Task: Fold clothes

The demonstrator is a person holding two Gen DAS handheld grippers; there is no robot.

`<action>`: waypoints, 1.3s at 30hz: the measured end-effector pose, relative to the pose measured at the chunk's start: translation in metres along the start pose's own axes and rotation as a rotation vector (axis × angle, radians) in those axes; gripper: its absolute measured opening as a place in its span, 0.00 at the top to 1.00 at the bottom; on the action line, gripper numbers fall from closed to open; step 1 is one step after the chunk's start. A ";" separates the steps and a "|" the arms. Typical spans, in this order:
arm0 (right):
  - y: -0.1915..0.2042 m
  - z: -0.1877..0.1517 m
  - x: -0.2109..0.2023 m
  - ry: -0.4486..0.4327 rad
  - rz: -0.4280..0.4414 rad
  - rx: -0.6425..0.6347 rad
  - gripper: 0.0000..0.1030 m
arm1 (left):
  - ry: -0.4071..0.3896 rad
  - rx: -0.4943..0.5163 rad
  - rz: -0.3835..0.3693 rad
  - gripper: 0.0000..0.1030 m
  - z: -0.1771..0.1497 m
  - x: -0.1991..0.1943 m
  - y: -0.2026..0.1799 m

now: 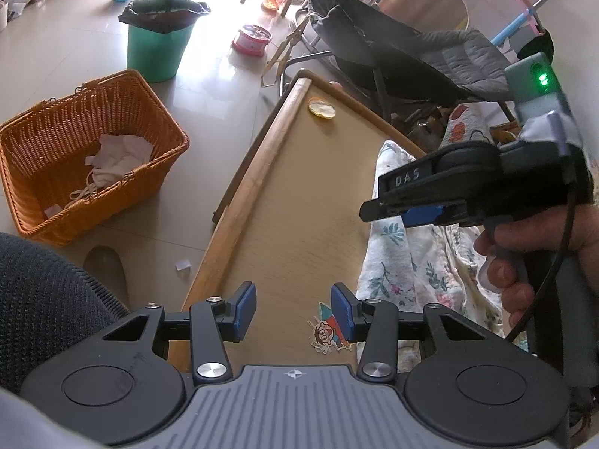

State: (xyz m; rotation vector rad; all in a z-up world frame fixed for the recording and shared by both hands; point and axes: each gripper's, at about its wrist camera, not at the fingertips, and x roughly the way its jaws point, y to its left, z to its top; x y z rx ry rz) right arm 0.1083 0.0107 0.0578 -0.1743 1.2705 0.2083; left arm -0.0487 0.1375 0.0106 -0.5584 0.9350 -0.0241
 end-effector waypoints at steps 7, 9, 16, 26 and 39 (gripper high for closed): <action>-0.008 -0.005 -0.002 -0.032 0.002 -0.027 0.92 | 0.003 0.004 0.008 0.55 0.000 0.001 -0.001; -0.013 -0.006 -0.005 -0.043 0.017 -0.022 0.94 | 0.005 0.006 0.012 0.55 0.001 0.001 -0.001; -0.043 -0.013 -0.032 -0.104 0.087 0.041 0.94 | 0.014 0.019 0.031 0.55 0.000 0.003 -0.004; -0.115 -0.039 -0.047 -0.128 0.151 0.215 0.94 | 0.020 0.048 0.056 0.55 0.001 0.004 -0.009; -0.176 -0.087 -0.036 -0.139 0.200 0.390 0.94 | 0.052 0.142 0.088 0.55 0.002 0.008 -0.030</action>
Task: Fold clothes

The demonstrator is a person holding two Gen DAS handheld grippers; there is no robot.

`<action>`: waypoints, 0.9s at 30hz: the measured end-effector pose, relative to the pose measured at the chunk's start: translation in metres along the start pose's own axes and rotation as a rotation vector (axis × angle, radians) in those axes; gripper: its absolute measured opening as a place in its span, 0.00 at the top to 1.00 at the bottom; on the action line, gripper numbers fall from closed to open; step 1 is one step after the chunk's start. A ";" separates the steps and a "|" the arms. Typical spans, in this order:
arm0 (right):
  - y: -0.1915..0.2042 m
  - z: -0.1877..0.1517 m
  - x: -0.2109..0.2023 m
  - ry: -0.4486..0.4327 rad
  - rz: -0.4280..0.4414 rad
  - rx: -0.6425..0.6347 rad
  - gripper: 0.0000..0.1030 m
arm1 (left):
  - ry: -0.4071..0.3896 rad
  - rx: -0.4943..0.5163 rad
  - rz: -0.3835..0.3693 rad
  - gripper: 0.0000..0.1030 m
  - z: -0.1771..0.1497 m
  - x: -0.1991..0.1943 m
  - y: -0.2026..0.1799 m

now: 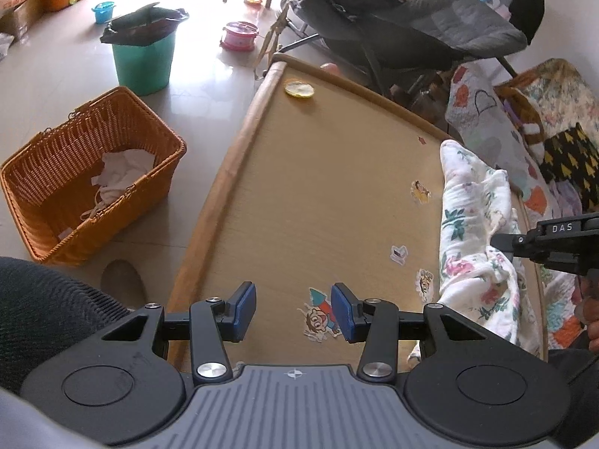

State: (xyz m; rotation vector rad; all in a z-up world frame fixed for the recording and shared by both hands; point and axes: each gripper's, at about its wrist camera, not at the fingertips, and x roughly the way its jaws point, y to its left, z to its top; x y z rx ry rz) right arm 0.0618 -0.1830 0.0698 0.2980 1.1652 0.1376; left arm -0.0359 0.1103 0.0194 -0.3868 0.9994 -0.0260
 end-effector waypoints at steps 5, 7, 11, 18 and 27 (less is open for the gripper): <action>-0.009 -0.003 -0.001 -0.004 0.032 0.020 0.94 | 0.010 0.018 0.008 0.55 0.003 0.001 -0.010; -0.014 -0.005 -0.003 -0.005 0.038 0.024 0.94 | 0.011 0.029 0.009 0.55 0.004 0.001 -0.016; -0.021 -0.007 -0.005 -0.001 0.029 0.019 0.94 | 0.006 0.048 0.010 0.55 0.006 0.000 -0.026; -0.038 -0.014 0.004 0.029 -0.026 0.030 0.94 | 0.016 0.056 0.005 0.55 0.006 0.003 -0.037; -0.040 -0.016 0.007 0.035 -0.020 -0.005 0.94 | 0.008 0.040 -0.013 0.55 0.009 0.008 -0.043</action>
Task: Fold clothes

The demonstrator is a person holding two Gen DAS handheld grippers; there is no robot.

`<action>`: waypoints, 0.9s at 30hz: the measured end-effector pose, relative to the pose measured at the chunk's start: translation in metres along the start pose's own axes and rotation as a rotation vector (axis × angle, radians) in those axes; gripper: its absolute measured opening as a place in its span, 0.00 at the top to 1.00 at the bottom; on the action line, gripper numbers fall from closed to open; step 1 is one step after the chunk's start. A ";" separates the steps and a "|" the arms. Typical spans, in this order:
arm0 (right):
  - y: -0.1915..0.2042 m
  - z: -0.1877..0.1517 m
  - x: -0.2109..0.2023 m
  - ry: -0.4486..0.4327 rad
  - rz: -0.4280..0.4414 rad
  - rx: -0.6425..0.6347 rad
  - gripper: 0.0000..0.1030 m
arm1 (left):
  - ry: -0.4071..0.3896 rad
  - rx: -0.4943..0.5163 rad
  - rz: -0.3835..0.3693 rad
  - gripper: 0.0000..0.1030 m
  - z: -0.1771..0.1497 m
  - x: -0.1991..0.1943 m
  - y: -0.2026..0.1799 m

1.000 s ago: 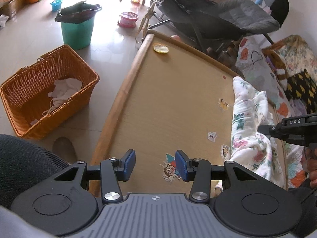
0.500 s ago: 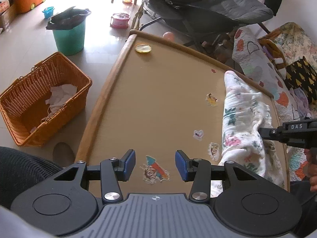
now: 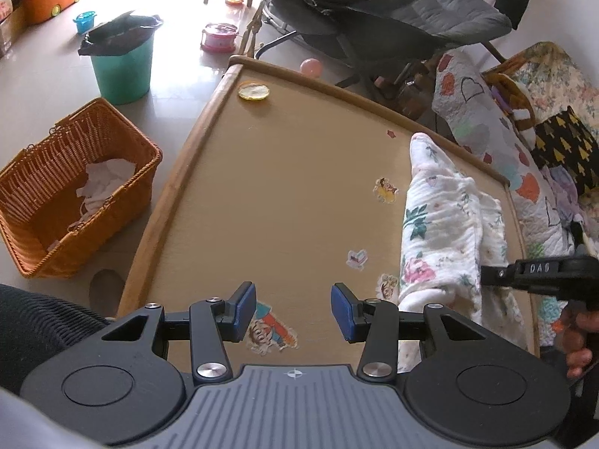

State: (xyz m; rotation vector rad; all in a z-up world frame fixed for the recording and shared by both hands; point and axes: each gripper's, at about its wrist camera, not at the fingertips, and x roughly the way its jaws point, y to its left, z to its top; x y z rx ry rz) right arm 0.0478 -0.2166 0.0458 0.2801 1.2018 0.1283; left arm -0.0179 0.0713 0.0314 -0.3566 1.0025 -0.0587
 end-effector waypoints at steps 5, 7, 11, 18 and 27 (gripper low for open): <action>-0.006 0.000 0.000 0.003 0.021 0.000 0.97 | -0.045 0.024 -0.030 0.55 0.012 0.007 -0.007; -0.007 0.000 -0.001 0.005 0.027 0.001 0.98 | -0.073 0.044 -0.053 0.55 0.019 0.013 -0.010; -0.007 -0.001 -0.001 0.004 0.030 -0.004 0.98 | -0.072 0.054 -0.125 0.55 0.039 0.033 -0.018; -0.010 -0.002 -0.002 0.002 0.038 -0.006 0.98 | -0.062 0.042 -0.208 0.55 0.057 0.071 -0.048; -0.011 0.000 -0.001 0.009 0.047 -0.010 0.98 | -0.065 0.108 -0.302 0.59 0.061 0.104 -0.075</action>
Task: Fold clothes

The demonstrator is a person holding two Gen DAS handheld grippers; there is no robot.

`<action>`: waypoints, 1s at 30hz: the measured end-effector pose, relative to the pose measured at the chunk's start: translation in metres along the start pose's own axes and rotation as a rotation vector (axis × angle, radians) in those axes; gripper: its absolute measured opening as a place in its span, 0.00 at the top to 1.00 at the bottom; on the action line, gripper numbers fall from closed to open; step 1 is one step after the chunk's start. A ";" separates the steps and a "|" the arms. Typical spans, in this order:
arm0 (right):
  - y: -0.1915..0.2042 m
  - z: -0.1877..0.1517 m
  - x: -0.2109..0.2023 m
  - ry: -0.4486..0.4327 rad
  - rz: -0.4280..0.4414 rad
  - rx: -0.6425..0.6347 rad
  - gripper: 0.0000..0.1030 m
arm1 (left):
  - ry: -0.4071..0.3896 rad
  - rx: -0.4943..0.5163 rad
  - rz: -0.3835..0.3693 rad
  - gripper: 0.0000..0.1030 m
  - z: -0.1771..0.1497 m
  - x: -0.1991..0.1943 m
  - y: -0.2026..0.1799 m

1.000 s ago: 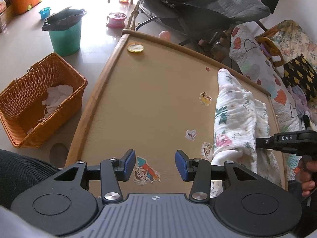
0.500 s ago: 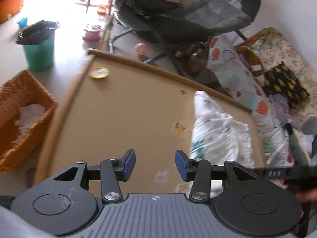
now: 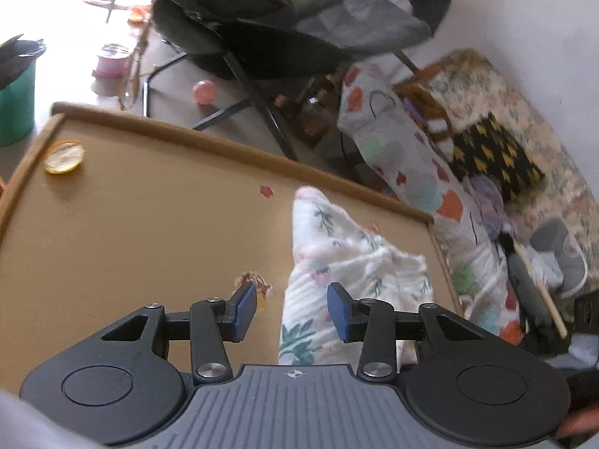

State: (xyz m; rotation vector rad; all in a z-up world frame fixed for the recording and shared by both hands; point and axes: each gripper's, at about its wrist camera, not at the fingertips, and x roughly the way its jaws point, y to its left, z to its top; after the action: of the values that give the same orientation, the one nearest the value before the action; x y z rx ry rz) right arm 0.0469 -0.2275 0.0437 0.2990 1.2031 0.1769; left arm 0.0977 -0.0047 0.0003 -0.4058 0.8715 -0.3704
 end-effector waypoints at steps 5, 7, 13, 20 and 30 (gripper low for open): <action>0.000 0.001 0.001 0.002 0.000 -0.003 0.98 | 0.043 0.037 0.002 0.85 -0.008 0.012 -0.008; 0.000 0.001 0.000 0.002 -0.001 -0.003 0.98 | 0.049 0.023 -0.002 0.90 -0.010 0.016 -0.008; 0.000 0.002 0.000 0.005 0.000 -0.003 0.98 | 0.024 0.016 0.004 0.98 -0.011 0.015 -0.007; 0.003 0.002 -0.001 0.006 -0.001 0.001 0.98 | -0.005 -0.013 0.010 0.99 -0.007 -0.001 -0.008; 0.003 0.004 0.000 0.016 0.006 0.009 0.98 | -0.105 -0.053 -0.050 0.99 0.009 -0.047 -0.024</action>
State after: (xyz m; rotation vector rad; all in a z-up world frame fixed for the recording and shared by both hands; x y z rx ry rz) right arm 0.0504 -0.2247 0.0456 0.3096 1.2189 0.1794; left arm 0.0735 -0.0013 0.0476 -0.4931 0.7706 -0.3693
